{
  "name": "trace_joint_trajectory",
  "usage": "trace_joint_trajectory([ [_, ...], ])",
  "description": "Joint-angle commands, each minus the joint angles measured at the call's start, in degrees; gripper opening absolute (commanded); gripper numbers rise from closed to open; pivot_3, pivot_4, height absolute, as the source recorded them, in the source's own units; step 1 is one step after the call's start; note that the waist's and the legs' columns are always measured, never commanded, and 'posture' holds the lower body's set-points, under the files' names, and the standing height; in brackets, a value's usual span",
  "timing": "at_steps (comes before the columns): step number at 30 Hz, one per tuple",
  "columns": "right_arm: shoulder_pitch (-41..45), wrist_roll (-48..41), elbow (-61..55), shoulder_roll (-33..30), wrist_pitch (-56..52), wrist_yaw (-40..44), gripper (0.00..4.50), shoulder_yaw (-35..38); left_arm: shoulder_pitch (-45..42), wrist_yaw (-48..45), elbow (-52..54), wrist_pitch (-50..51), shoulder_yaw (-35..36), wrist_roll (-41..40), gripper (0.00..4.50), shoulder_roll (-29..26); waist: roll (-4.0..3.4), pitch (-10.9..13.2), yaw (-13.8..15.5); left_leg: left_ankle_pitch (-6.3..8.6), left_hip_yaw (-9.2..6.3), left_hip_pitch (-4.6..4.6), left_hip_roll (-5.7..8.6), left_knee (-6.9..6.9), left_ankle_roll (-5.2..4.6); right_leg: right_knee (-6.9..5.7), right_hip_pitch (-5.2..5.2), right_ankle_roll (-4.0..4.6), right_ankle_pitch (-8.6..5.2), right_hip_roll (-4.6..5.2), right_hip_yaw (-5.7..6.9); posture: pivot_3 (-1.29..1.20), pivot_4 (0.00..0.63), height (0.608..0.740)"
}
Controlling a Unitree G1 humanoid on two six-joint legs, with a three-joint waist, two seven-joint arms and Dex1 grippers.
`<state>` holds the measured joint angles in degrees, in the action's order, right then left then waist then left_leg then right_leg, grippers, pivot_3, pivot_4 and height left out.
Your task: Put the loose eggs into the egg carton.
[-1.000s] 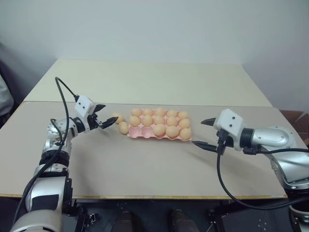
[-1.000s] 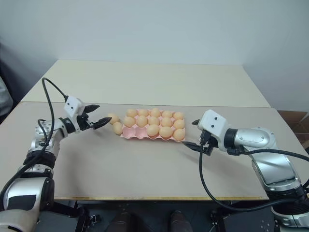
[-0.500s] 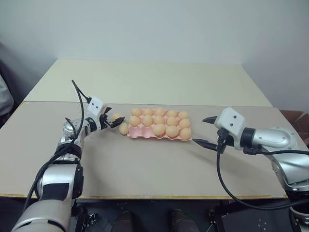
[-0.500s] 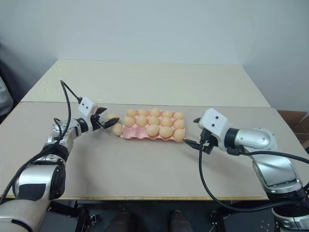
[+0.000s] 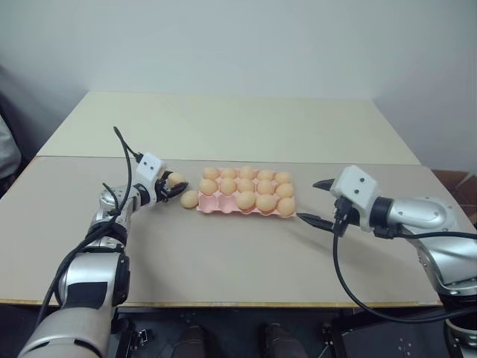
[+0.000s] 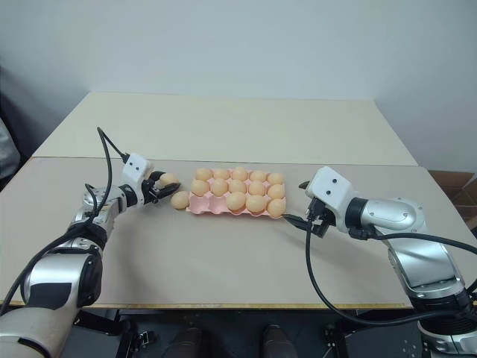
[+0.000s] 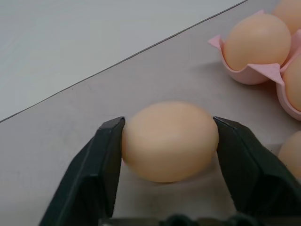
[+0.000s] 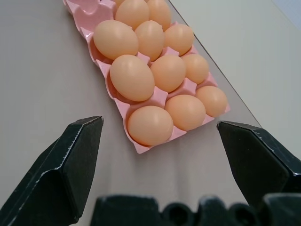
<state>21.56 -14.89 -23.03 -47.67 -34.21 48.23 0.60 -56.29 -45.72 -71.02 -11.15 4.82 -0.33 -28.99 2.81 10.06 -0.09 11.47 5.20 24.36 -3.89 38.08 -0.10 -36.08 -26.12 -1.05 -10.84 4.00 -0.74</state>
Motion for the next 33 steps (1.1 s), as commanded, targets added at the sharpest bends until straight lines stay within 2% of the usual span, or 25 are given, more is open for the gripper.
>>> trace_joint_trajectory([
  [1, 0.70, -0.36, -1.08, -0.04, 0.43, -0.50, 4.50, 1.02, -0.40, -0.37, 0.58, -1.14, 0.76, -0.41, 2.34, -1.12, 0.00, 0.00, 0.00, 0.00, 0.00, 0.00, 0.00, 0.00, 0.00, 0.00, 0.00, 0.00, 0.00, 0.00, 0.00, 0.00, 0.150, 0.740],
  [7, 0.49, -0.23, -1.20, -0.24, 0.57, -0.43, 4.50, 1.15, 0.86, -1.15, 3.27, -2.98, 1.64, -1.35, 2.34, -3.18, 0.00, 0.00, -0.13, 0.00, 0.00, -0.01, 0.00, 0.00, 0.00, -0.01, 0.00, 0.00, 0.00, -0.01, 0.00, 0.00, 0.150, 0.740],
  [10, 0.41, -0.11, -1.15, -0.28, 0.66, -0.54, 4.50, 1.28, 1.59, -5.19, 7.13, -2.93, 2.99, -3.71, 2.34, -4.07, 0.00, 0.00, -0.19, 0.00, 0.00, 0.00, -0.01, 0.00, 0.00, -0.01, 0.00, 0.00, 0.00, -0.01, 0.00, 0.00, 0.150, 0.740],
  [12, 0.35, -0.02, -1.08, -0.25, 0.72, -0.61, 4.50, 1.28, 2.90, -9.82, 11.36, -2.07, 3.65, -6.11, 2.34, -4.12, 0.00, 0.00, -0.20, 0.00, 0.00, 0.00, -0.01, 0.00, 0.00, -0.01, 0.00, 0.00, 0.00, 0.00, 0.00, 0.00, 0.150, 0.740],
  [18, 0.03, 0.20, -1.26, -0.17, 0.90, -0.97, 4.50, 1.26, 10.79, -23.84, 33.89, 5.50, 1.32, -14.10, 2.34, -3.32, 0.00, 0.00, -0.15, 0.00, 0.01, 0.01, 0.00, 0.02, 0.00, -0.02, 0.01, 0.01, 0.00, 0.02, 0.00, 0.00, 0.150, 0.740],
  [21, -0.03, 0.17, -1.46, 0.04, 0.74, -1.56, 4.50, 1.41, 12.53, -26.87, 40.46, 8.69, -0.83, -15.69, 2.34, -2.33, 0.00, 0.00, -0.09, 0.00, -0.01, 0.00, 0.00, 0.06, 0.00, -0.05, 0.02, 0.01, 0.00, 0.01, -0.01, 0.00, 0.150, 0.740],
  [25, -0.45, 0.11, -2.05, -0.03, 0.32, -2.23, 4.50, 1.69, 11.76, -27.75, 41.32, 9.54, -3.24, -15.36, 2.34, -0.02, -0.01, 0.00, -0.07, 0.00, -0.06, -0.04, -0.01, 0.21, -0.01, -0.10, 0.10, -0.02, -0.01, -0.01, -0.01, 0.00, 0.150, 0.740],
  [33, -2.80, -0.48, -4.67, -0.35, -0.87, -3.91, 4.50, 3.42, 8.97, -29.28, 34.54, 5.09, -6.57, -13.01, 2.34, 3.24, 0.00, 0.00, -0.33, 0.00, -0.12, -0.01, 0.00, 0.23, -0.01, -0.07, 0.11, -0.04, -0.01, -0.04, -0.01, 0.00, 0.150, 0.740],
])
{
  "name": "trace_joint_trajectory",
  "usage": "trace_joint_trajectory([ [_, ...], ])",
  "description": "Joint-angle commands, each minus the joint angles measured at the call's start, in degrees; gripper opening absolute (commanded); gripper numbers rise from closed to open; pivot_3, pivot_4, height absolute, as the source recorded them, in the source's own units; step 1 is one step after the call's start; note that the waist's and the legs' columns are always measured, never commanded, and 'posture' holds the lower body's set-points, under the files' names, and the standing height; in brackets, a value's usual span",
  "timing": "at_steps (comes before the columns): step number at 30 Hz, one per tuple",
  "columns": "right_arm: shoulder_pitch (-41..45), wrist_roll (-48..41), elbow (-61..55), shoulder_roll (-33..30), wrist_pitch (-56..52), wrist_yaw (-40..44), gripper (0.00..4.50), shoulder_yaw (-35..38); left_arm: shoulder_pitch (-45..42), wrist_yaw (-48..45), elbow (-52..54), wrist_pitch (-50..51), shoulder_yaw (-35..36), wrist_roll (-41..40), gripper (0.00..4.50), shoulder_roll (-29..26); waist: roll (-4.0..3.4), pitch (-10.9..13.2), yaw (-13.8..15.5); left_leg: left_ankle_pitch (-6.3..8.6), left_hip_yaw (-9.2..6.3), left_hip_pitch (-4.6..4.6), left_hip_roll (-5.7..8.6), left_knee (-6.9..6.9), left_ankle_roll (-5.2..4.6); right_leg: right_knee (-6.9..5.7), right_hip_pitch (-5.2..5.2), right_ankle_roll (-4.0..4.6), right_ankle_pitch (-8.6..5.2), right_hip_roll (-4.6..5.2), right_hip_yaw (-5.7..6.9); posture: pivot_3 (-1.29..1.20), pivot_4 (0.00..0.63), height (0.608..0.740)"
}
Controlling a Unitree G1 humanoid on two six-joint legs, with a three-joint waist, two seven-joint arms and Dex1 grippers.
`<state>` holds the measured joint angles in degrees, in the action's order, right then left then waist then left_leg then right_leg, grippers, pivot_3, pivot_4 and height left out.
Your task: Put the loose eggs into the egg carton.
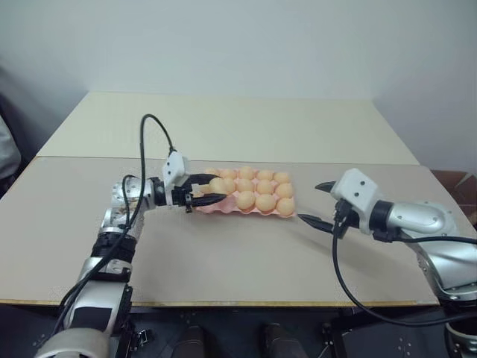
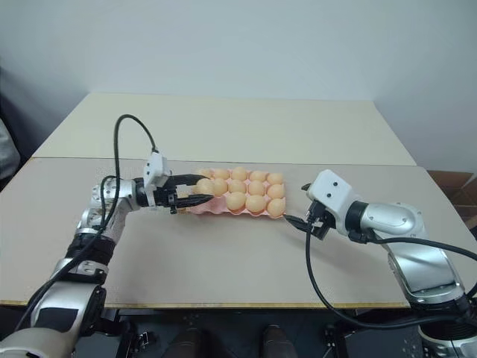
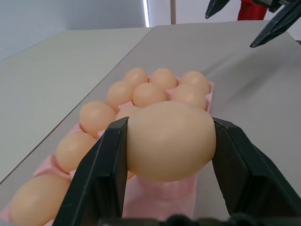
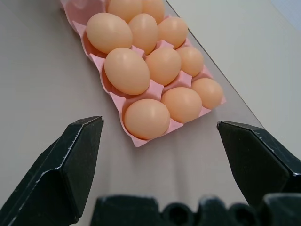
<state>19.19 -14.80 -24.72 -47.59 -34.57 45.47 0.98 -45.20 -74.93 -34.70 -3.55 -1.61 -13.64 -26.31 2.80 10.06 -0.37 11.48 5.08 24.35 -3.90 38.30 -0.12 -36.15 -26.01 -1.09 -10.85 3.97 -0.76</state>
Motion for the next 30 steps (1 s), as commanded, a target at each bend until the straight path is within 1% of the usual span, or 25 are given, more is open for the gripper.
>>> trace_joint_trajectory([
  [1, -0.76, -0.63, -3.35, -0.42, -0.69, -1.37, 4.50, 3.29, -2.73, 0.03, -2.81, -2.57, 0.19, 0.03, 2.34, 0.98, 0.00, 0.00, -0.06, 0.00, 0.00, 0.00, 0.00, 0.00, 0.00, 0.00, 0.00, -0.01, 0.00, 0.00, 0.00, 0.00, 0.150, 0.740],
  [8, -2.35, -2.70, -6.36, -0.87, -1.79, -0.43, 4.50, 5.48, -5.27, -2.11, -8.16, -4.88, -1.13, 1.23, 2.34, 2.53, 0.00, 0.00, -0.13, 0.00, -0.04, 0.01, 0.00, 0.02, 0.00, 0.01, 0.00, -0.04, -0.01, 0.00, 0.01, 0.00, 0.150, 0.740],
  [15, -2.33, -3.17, -7.04, -1.31, -2.01, -0.88, 4.50, 5.70, -7.07, -0.18, -13.33, -7.77, -2.15, 5.09, 4.49, 3.02, 0.00, 0.00, -0.27, 0.00, -0.05, 0.01, 0.00, 0.02, -0.01, 0.01, 0.01, -0.06, -0.02, -0.01, 0.01, 0.00, 0.150, 0.740],
  [19, -2.41, -3.25, -7.32, -1.60, -2.02, -0.66, 4.50, 5.83, -7.59, 2.36, -14.31, -9.59, -1.77, 6.32, 4.49, 3.20, 0.00, 0.00, -0.21, 0.00, -0.07, 0.04, 0.01, 0.02, -0.01, 0.02, 0.00, -0.06, -0.02, 0.00, 0.01, 0.00, 0.150, 0.740],
  [23, -3.44, -5.91, -9.47, -4.06, -2.33, 2.46, 4.50, 8.39, -5.93, 1.42, -9.09, -8.98, -0.25, 4.64, 4.49, 1.11, 0.00, 0.00, -0.21, 0.00, -0.07, 0.05, 0.01, 0.02, -0.01, 0.03, -0.01, -0.05, -0.01, 0.00, 0.02, 0.00, 0.150, 0.740],
  [25, -4.83, -8.38, -10.95, -6.28, -2.31, 5.54, 4.50, 10.56, -3.93, 0.83, -4.38, -6.96, 0.72, 3.52, 4.49, -1.21, 0.00, 0.00, -0.38, 0.01, -0.09, 0.07, 0.00, 0.01, -0.01, 0.03, -0.02, -0.04, -0.01, -0.01, 0.02, 0.00, 0.150, 0.740],
  [30, -6.92, -13.31, -12.77, -9.38, -1.98, 9.96, 4.50, 14.29, 4.41, 1.74, 8.16, -1.18, 3.68, 2.04, 4.49, -9.99, -0.01, -0.01, -0.91, 0.02, -0.10, -0.06, -0.07, -0.01, -0.03, -0.02, -0.01, -0.18, -0.09, -0.09, -0.04, 0.00, 0.150, 0.740],
])
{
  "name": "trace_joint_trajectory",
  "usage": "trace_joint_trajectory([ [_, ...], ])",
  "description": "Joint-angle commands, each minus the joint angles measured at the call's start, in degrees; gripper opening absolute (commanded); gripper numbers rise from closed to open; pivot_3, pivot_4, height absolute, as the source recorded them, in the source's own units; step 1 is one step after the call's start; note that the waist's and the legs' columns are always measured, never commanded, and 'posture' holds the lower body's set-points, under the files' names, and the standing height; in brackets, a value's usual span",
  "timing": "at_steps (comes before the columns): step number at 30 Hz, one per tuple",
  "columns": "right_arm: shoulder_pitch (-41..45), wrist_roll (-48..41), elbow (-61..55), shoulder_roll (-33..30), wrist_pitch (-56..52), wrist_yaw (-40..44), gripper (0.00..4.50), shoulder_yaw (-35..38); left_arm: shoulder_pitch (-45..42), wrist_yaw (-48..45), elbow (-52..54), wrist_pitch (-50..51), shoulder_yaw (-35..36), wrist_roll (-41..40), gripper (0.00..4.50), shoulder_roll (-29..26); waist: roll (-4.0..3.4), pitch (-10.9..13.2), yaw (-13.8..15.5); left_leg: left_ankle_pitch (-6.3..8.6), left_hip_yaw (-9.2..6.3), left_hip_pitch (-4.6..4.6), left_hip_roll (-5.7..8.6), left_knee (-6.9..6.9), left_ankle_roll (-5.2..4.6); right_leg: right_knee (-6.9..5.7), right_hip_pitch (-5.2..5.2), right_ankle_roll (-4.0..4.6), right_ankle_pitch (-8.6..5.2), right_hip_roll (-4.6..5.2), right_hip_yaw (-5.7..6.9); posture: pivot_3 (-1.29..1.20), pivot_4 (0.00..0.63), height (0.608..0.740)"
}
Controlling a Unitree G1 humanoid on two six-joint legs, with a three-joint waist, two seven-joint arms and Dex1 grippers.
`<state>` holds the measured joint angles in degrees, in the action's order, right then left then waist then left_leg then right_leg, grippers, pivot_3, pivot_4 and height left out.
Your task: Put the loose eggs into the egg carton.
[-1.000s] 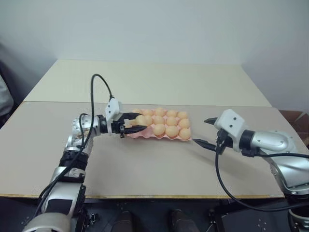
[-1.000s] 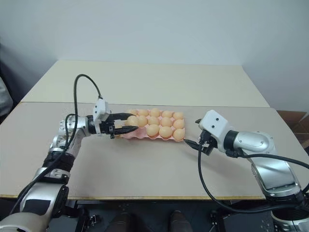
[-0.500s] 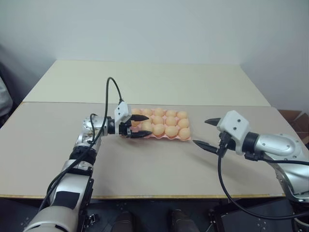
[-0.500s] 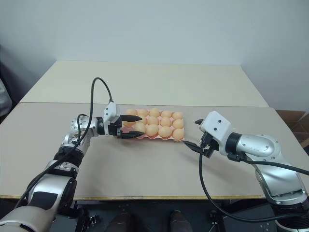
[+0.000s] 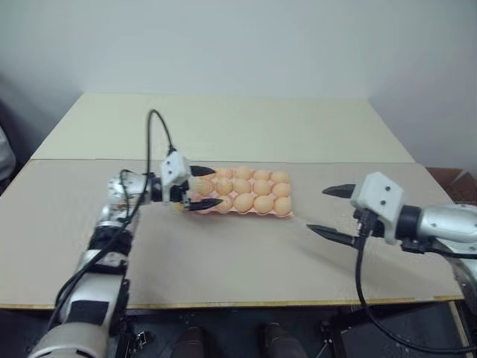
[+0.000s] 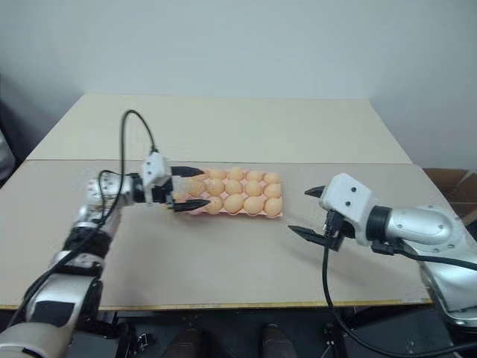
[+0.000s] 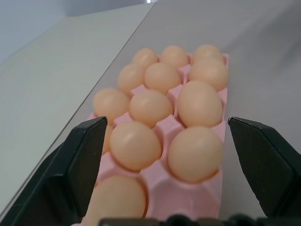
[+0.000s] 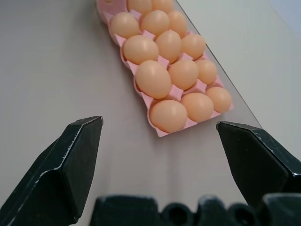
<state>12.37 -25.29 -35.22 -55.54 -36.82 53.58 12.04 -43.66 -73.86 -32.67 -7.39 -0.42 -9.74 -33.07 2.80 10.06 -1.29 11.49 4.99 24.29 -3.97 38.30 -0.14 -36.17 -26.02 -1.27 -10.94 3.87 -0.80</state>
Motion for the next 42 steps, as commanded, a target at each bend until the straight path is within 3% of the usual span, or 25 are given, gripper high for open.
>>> trace_joint_trajectory([
  [1, -0.20, -3.22, -2.28, -1.80, 0.40, 2.30, 4.50, 3.38, 4.81, 0.79, 8.30, 3.51, 3.36, -2.30, 4.49, -4.97, -0.01, 0.00, 0.07, 0.00, 0.00, -0.05, 0.00, 0.00, 0.00, -0.04, 0.03, -0.02, -0.02, 0.00, 0.00, 0.00, 0.150, 0.740],
  [10, 1.20, -2.69, 0.40, -2.45, 2.56, 3.07, 4.50, 0.92, 18.44, 1.13, 17.51, 7.26, 10.29, -6.00, 4.49, -15.83, -0.01, 0.00, 0.92, 0.00, 0.06, 0.00, 0.00, 0.00, 0.01, 0.04, 0.02, 0.05, -0.14, 0.13, 0.09, 0.00, 0.150, 0.740],
  [21, 1.88, -1.65, 2.12, -2.73, 4.07, 3.21, 4.50, -0.42, 20.60, 1.94, 19.59, 8.76, 11.40, -8.00, 4.49, -17.52, -0.01, 0.00, 1.19, 0.00, 0.12, 0.00, 0.02, 0.00, 0.01, 0.04, 0.01, 0.17, -0.20, 0.17, 0.09, 0.00, 0.150, 0.740],
  [27, 1.83, -1.33, 1.66, -2.37, 3.76, 2.31, 4.50, -1.27, 16.30, 1.64, 15.05, 9.70, 8.74, -8.33, 4.49, -14.55, -0.01, 0.00, 1.24, 0.00, 0.12, -0.01, 0.02, 0.00, 0.01, 0.03, 0.02, 0.15, -0.20, 0.16, 0.09, 0.00, 0.150, 0.740],
  [35, 1.59, -0.65, 1.13, -2.19, 2.97, 0.44, 4.50, -1.63, 2.62, 2.65, -4.01, 1.32, 0.85, -0.06, 4.49, -6.77, 0.00, -0.01, 2.00, 0.00, 0.11, 0.06, 0.06, 0.03, 0.01, 0.07, 0.04, 0.05, 0.02, 0.13, 0.09, 0.00, 0.150, 0.740],
  [42, -0.50, -0.38, -0.42, -2.67, 1.98, -1.63, 4.50, 0.23, -6.23, 1.17, -18.23, -4.97, -3.07, 5.21, 4.49, -3.42, 0.01, -0.01, 1.82, 0.00, 0.09, 0.07, 0.06, 0.04, 0.00, 0.07, 0.04, 0.13, 0.08, 0.11, 0.08, 0.00, 0.150, 0.740],
])
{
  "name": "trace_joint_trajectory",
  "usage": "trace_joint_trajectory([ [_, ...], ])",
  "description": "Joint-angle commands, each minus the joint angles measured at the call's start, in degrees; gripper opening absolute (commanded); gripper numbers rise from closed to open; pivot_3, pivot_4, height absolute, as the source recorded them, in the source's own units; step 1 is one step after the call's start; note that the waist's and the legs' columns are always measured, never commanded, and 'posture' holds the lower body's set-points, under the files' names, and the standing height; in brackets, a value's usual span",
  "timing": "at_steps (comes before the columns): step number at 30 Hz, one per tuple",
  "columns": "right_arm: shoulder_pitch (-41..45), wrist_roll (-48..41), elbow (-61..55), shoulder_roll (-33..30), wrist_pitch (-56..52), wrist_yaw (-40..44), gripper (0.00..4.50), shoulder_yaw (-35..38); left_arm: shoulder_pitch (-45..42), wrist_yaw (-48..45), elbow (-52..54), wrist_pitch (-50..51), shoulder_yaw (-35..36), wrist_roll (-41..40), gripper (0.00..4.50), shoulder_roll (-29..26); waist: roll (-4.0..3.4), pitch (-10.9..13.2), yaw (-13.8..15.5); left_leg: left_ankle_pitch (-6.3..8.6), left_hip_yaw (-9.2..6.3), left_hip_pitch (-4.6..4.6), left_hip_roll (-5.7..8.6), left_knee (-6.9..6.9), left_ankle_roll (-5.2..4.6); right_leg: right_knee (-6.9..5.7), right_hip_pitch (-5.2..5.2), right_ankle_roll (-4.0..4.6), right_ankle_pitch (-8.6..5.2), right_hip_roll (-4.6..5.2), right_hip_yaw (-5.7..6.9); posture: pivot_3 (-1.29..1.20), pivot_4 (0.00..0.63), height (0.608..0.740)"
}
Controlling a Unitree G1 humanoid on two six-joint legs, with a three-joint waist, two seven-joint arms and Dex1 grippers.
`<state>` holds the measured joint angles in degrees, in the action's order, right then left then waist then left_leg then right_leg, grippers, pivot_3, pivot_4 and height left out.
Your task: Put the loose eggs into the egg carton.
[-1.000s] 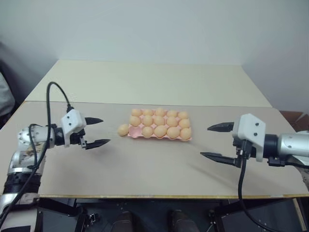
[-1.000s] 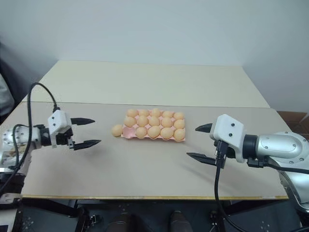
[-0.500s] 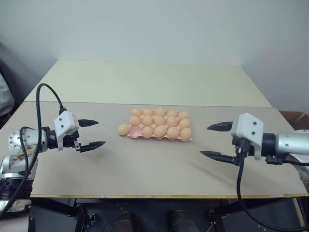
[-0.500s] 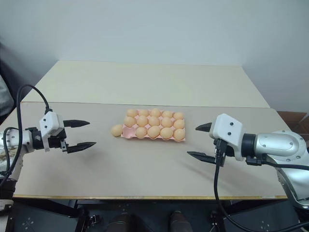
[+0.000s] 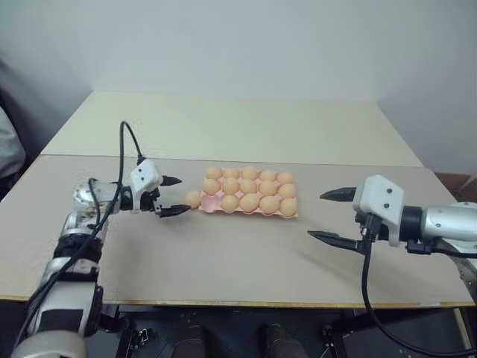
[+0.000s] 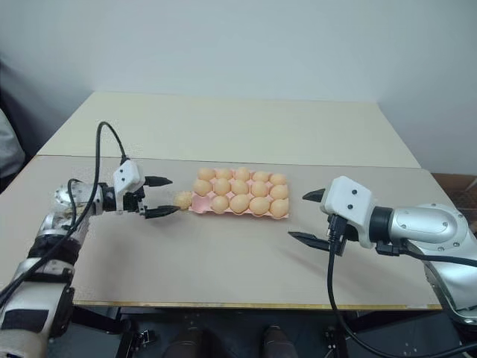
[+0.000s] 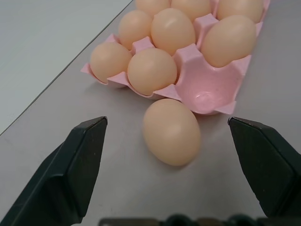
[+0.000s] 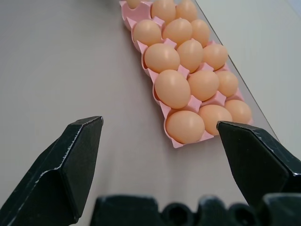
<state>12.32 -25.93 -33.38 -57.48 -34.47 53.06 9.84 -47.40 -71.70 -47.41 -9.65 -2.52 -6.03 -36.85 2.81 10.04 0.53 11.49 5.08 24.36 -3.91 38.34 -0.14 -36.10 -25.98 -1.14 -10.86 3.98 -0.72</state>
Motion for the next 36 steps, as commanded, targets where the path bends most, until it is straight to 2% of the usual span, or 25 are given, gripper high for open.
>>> trace_joint_trajectory([
  [1, -0.88, 0.30, -2.54, -0.83, -0.53, -1.43, 4.50, 2.76, -3.07, -1.46, -4.72, -3.43, -1.36, 2.08, 4.49, 0.53, 0.00, 0.00, -0.02, 0.00, 0.00, 0.00, 0.00, 0.00, 0.00, 0.00, 0.00, 0.00, 0.00, 0.00, 0.00, 0.00, 0.150, 0.740],
  [15, -1.21, 0.35, -2.61, -0.40, -0.44, -3.68, 4.50, 2.46, -8.10, 2.86, -16.21, -9.75, -3.50, 8.67, 4.49, 3.80, 0.01, 0.00, 0.13, 0.00, -0.03, 0.04, 0.01, 0.03, 0.00, 0.01, 0.00, -0.12, -0.06, 0.02, 0.01, 0.00, 0.150, 0.740],
  [18, -0.47, 0.72, -2.02, -0.04, -0.26, -4.05, 4.50, 1.70, -8.48, 3.29, -17.71, -10.20, -2.52, 7.97, 3.89, 4.91, 0.01, 0.00, 0.10, 0.00, -0.03, 0.04, 0.01, 0.03, 0.00, 0.01, 0.00, -0.12, -0.06, 0.01, 0.02, 0.00, 0.150, 0.740],
  [23, -0.58, 1.01, -1.83, 0.05, -0.12, -4.17, 4.50, 1.59, -8.74, 3.38, -18.76, -10.70, -1.79, 7.58, 2.23, 5.58, 0.01, -0.01, 0.01, 0.00, -0.03, 0.03, 0.00, 0.04, 0.00, -0.01, 0.00, -0.12, -0.06, 0.00, 0.01, 0.00, 0.150, 0.740],
  [25, -0.73, 1.09, -1.90, 0.06, -0.22, -4.21, 4.50, 1.74, -8.86, 4.81, -19.12, -10.71, -2.23, 8.65, 1.76, 5.25, 0.01, -0.01, 0.05, 0.00, -0.03, 0.04, 0.01, 0.04, 0.00, 0.00, 0.00, -0.10, -0.05, 0.01, 0.01, 0.00, 0.150, 0.740],
  [32, -1.14, 1.56, -2.04, -0.23, -0.41, -4.33, 4.50, 1.80, -8.33, 6.53, -19.14, -11.93, -3.03, 11.25, 1.76, 2.51, 0.01, -0.01, -0.16, 0.00, -0.03, 0.02, 0.00, 0.04, 0.00, -0.01, 0.00, -0.12, -0.06, 0.00, 0.01, 0.00, 0.150, 0.740],
  [36, -1.29, 1.61, -2.02, -0.15, -0.29, -4.15, 4.50, 2.04, -8.13, 1.03, -15.70, -10.95, 0.15, 6.51, 1.76, 0.99, 0.01, -0.01, -0.16, 0.00, -0.03, 0.03, 0.00, 0.04, 0.00, -0.01, 0.00, -0.11, -0.05, 0.01, 0.01, 0.00, 0.150, 0.740],
])
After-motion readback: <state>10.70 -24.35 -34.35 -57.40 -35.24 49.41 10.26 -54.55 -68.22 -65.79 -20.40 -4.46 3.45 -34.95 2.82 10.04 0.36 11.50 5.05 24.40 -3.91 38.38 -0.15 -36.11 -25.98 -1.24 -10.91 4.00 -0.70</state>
